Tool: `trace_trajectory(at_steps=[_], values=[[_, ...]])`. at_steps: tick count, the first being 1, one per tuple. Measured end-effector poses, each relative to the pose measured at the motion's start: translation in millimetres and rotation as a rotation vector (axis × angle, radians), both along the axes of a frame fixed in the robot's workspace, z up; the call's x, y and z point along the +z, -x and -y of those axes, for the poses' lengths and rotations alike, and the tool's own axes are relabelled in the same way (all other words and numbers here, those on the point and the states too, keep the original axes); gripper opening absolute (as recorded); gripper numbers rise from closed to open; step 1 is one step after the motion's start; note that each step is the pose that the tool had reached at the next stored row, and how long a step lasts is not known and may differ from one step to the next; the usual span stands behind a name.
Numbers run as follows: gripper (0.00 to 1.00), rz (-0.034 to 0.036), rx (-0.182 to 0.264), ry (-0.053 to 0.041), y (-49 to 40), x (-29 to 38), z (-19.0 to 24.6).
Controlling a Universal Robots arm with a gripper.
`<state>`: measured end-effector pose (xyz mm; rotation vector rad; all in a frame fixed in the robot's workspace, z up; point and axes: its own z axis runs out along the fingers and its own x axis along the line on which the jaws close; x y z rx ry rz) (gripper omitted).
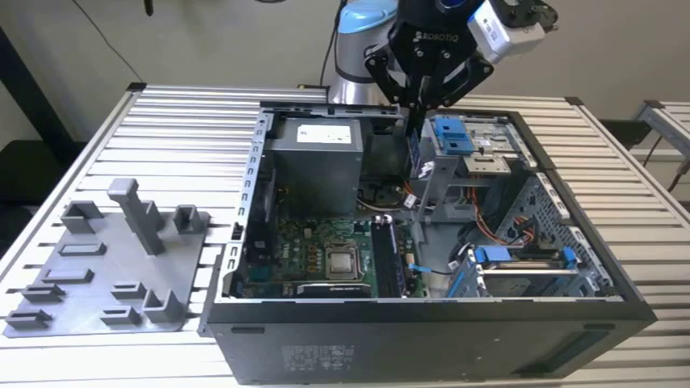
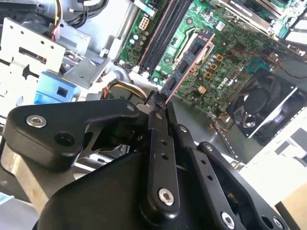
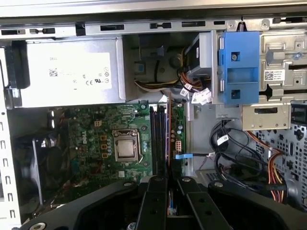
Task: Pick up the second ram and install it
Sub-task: 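Insert the second ram into the second slot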
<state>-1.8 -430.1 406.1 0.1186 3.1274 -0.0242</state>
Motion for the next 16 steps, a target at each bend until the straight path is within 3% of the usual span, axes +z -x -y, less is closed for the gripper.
trace_trajectory(at_steps=[6,16], values=[[0.14,-0.0015,0.000,0.0000,-1.5,-5.1,4.3],[0.14,-0.0015,0.000,-0.0001,-1.9,-6.9,6.4]])
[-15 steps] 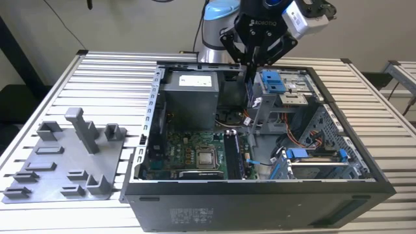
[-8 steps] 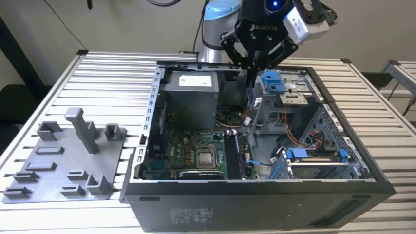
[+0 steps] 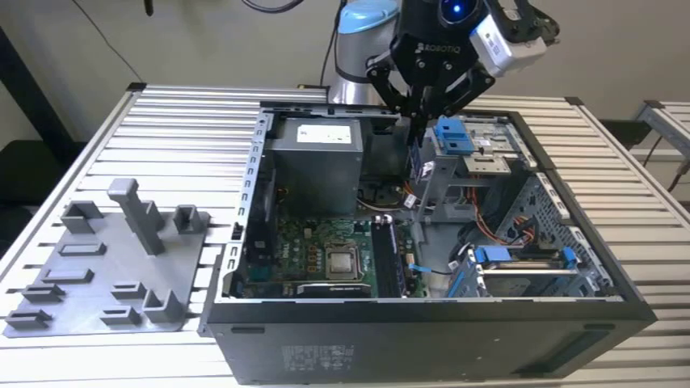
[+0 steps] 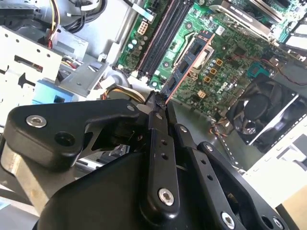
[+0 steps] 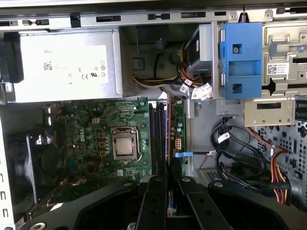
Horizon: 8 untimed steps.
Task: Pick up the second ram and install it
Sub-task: 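Insert the second ram into the second slot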
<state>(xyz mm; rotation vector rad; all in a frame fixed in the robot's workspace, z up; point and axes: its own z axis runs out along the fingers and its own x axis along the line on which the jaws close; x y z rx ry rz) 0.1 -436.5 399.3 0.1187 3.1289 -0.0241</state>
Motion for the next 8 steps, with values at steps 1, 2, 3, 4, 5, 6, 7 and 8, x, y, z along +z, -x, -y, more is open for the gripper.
trace_trajectory(at_steps=[1,2,3,4,5,6,7,8], values=[[0.14,0.0000,0.000,0.0000,0.0,-0.1,0.1],[0.14,0.0000,0.000,0.0000,-0.1,-0.2,0.3],[0.14,0.0000,0.000,0.0000,-0.1,-0.4,0.4],[0.14,0.0000,0.000,0.0000,-0.1,-0.5,0.6],[0.14,0.0000,0.000,0.0000,-0.1,-0.6,0.7],[0.14,0.0000,0.000,0.0000,-0.2,-0.7,0.8],[0.14,0.0000,0.000,0.0000,-0.2,-0.8,1.0],[0.14,-0.0001,0.000,0.0002,-0.2,-0.8,1.0]])
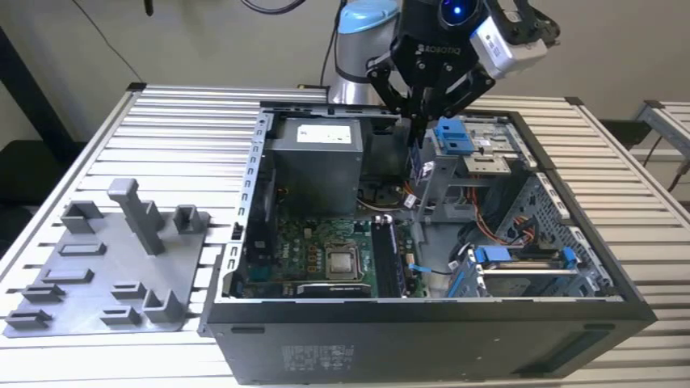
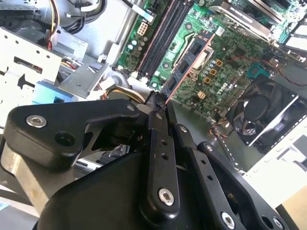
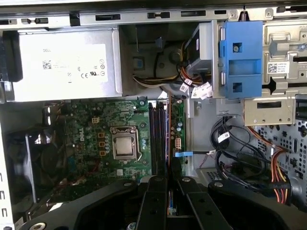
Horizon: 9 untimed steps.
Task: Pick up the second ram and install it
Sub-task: 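Insert the second ram into the second slot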
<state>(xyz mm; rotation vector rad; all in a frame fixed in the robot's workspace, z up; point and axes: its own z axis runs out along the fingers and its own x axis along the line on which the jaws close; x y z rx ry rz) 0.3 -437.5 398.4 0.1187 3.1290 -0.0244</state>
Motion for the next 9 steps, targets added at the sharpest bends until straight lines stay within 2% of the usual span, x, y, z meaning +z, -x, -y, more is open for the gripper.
trace_trajectory(at_steps=[9], values=[[0.14,0.0001,0.000,-0.0001,0.0,-9.8,0.2]])
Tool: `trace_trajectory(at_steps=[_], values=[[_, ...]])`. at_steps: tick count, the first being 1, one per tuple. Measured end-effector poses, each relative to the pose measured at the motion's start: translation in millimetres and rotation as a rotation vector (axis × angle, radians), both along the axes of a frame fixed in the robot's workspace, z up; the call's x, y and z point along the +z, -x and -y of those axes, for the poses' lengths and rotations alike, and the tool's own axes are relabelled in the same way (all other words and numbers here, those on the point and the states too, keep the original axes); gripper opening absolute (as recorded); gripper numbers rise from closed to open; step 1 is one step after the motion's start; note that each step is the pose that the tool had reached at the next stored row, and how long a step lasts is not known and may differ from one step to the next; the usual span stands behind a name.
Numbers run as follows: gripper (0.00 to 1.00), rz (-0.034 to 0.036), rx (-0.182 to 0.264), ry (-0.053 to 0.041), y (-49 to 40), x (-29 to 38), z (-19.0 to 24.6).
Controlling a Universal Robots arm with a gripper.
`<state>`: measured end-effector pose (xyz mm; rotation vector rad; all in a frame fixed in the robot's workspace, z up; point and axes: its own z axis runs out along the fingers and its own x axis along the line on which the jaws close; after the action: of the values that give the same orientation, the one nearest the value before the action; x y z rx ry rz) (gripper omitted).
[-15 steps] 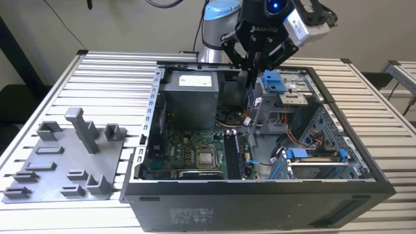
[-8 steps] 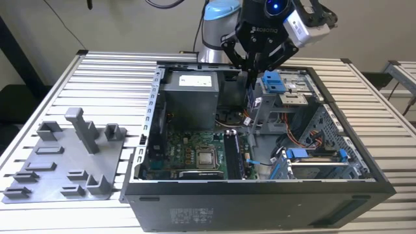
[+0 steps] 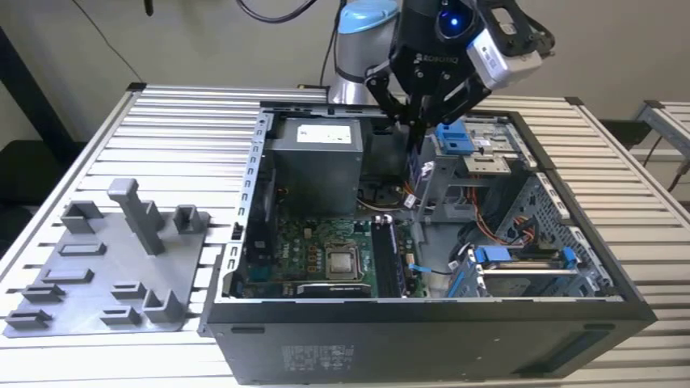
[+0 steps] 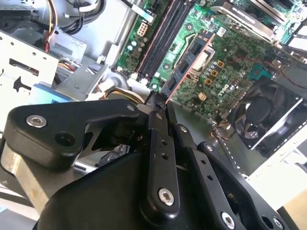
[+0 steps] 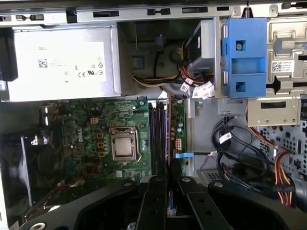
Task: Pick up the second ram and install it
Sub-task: 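Insert the second ram into the second slot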
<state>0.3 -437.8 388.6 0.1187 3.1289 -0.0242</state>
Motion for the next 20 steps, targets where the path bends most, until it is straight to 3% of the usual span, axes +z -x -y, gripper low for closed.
trace_trajectory(at_steps=[8,17,20], values=[[0.14,0.0000,0.032,0.0017,0.0,-13.8,-0.1],[0.14,0.0000,0.033,0.0052,0.4,-20.2,0.0],[0.14,0.0001,0.033,0.0059,1.0,-25.3,0.0]])
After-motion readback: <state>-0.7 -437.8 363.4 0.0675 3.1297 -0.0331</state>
